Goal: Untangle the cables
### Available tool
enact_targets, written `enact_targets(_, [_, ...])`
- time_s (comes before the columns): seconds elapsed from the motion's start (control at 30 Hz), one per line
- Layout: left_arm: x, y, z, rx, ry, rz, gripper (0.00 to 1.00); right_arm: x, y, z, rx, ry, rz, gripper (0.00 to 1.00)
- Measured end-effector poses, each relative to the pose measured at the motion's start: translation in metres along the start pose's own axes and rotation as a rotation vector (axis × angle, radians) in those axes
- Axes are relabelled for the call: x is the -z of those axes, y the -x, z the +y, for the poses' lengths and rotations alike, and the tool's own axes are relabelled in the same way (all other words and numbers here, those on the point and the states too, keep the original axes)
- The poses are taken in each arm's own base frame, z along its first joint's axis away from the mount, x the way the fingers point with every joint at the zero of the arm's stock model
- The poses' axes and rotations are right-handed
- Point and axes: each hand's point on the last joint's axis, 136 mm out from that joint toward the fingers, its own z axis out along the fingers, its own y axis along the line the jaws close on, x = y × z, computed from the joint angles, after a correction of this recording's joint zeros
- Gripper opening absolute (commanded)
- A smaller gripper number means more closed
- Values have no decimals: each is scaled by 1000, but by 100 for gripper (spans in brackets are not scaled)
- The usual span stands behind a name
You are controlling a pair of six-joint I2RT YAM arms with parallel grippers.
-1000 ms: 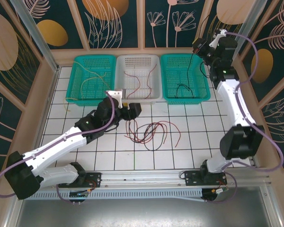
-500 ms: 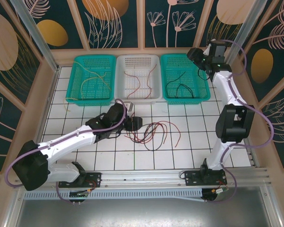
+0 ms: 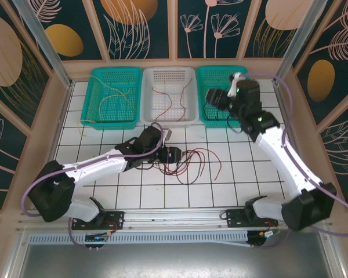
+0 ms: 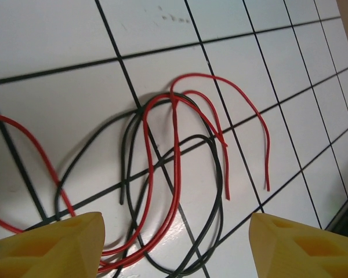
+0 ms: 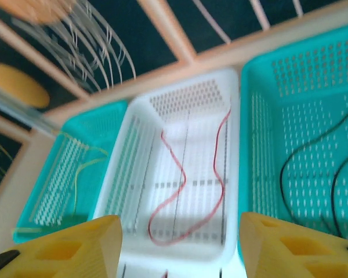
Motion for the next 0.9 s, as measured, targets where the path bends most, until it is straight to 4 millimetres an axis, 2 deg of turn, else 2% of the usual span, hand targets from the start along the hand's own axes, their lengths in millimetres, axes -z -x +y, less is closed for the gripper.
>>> enact_targets(0.07, [-6,-4,-3,-1,-24,22,66,3,-39,-6,10,-36,63,56])
enact_targets(0.13, [-13,-9,-6,-6,-34,47,65,5,-82,-21,11,-91,151,56])
enact_targets(0.2, [-20,-14,-8,-16,-33,68,64,9,-118,-36,6,-144,226,55])
enact_targets(0.23, [-23,-15,-9,-19,-32,76,62,12,-134,-44,2,-171,259,55])
enact_targets(0.33, [-33,-17,-10,-34,-24,97,55,22,-166,-62,-24,-226,316,56])
enact_targets(0.57, [-45,-23,-6,-45,-1,135,30,24,-194,-83,-78,-295,373,52])
enact_targets(0.73, [-42,-19,2,-60,55,115,0,20,-207,-95,-105,-355,398,52])
enact_targets(0.8, [-33,-11,7,-67,103,77,0,19,-213,-100,-108,-374,413,52])
enact_targets(0.9, [-7,7,6,-73,155,-11,0,17,-223,-107,-108,-404,445,49])
